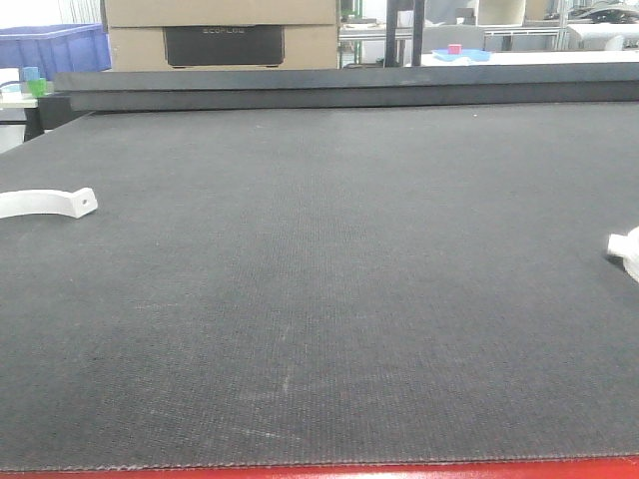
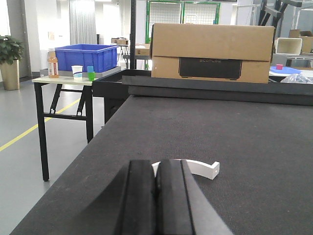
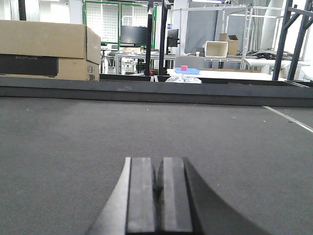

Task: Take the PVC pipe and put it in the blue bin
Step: 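Lower both grippers toward the two white curved pipe pieces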

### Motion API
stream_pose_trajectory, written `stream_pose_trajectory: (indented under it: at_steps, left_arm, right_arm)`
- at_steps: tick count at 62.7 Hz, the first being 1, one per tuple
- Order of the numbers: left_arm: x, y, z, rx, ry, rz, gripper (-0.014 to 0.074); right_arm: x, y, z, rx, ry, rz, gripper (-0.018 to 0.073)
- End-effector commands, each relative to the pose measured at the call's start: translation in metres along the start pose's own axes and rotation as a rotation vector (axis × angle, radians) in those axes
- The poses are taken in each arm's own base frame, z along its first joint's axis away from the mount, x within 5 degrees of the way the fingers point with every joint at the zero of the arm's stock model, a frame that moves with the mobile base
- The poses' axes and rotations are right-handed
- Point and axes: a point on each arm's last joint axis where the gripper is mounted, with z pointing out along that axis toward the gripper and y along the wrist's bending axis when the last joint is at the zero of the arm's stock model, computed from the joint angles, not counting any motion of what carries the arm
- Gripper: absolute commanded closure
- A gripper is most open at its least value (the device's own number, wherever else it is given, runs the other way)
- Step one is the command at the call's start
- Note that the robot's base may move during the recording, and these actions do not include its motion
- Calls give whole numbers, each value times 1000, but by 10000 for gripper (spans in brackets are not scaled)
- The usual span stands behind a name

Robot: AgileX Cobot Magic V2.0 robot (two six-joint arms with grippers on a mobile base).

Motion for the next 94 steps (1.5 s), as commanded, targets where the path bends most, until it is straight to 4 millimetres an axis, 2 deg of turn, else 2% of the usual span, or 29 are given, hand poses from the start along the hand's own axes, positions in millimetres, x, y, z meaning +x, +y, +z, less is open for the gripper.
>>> stream_pose_trajectory:
  at_steps: [1,18,26,40,52,61,69,83,94]
  left_arm:
    - [-2,0,0,-5,-18,-5,707]
    - [-2,0,0,-5,-18,-5,707]
    - [-2,0,0,-5,-18,-5,707]
    - [-2,0,0,-5,-18,-5,707]
    - [-2,0,0,-6,-21,3,707]
    - [-4,0,0,-6,-43,33,707]
    - [-4,0,0,-6,-43,33,707]
    - [-5,0,0,-6,-53,33,707]
    - [-17,1,-2,-13,-191,26,707]
  right_arm:
    - [-1,0,0,5,-16,-7,728]
    - [-1,0,0,5,-18,-7,728]
    - [-7,-1,0,14,-87,-5,728]
    - [-11,-2,-1,19,-93,126,728]
    - [-38,0,-4,-7,-95,124,728]
    - [-64,2,-11,-21,-82,35,728]
    - [-79,3,-18,-34,-44,18,728]
    - [-93,6,-22,-64,116,11,728]
    - [-100,7,-16,-80,231,14,728]
